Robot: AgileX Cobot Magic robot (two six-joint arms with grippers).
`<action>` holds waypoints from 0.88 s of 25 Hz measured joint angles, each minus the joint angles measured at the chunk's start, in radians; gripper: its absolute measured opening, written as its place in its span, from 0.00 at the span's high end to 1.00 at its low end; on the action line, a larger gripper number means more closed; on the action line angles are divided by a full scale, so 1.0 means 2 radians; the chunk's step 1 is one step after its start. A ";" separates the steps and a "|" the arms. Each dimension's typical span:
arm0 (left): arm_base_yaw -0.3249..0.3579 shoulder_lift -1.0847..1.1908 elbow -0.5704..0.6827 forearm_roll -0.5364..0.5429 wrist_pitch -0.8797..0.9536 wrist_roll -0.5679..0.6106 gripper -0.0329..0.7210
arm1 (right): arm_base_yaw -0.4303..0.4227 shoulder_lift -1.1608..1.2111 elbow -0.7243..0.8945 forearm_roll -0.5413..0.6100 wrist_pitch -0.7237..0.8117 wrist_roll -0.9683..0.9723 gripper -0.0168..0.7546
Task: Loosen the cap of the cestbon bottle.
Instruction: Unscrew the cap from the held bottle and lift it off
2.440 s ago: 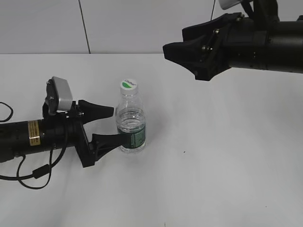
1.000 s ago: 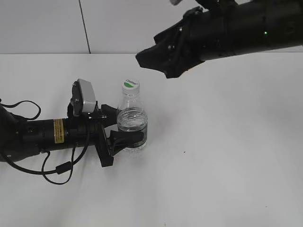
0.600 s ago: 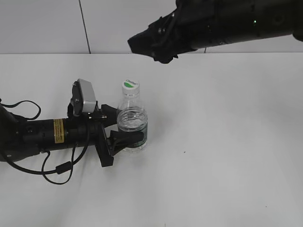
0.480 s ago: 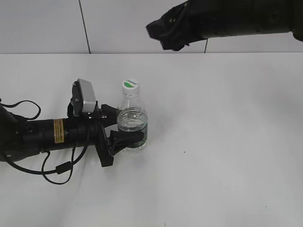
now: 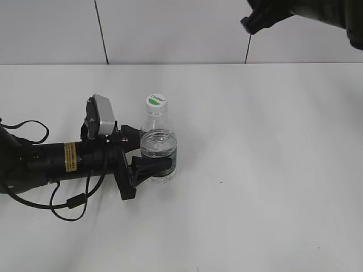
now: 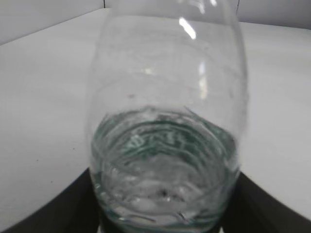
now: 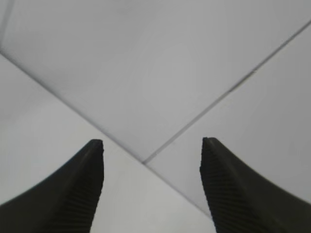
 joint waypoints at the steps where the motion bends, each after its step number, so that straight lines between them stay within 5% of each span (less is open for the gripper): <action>1: 0.000 0.000 0.000 0.000 0.000 0.000 0.41 | 0.000 0.000 0.000 0.012 0.031 -0.035 0.35; 4: 0.000 0.000 0.000 0.000 -0.001 0.000 0.41 | 0.000 0.000 -0.001 0.112 0.116 -0.131 0.35; 13: 0.000 0.000 0.000 0.000 -0.001 0.000 0.41 | 0.000 0.004 -0.054 0.616 0.259 -0.461 0.35; 18: 0.000 0.000 0.000 0.000 0.000 0.000 0.41 | 0.000 0.031 -0.169 0.718 0.406 -0.556 0.35; 22: 0.000 0.000 0.000 0.000 0.000 0.000 0.41 | 0.000 0.068 -0.257 0.779 0.436 -0.604 0.35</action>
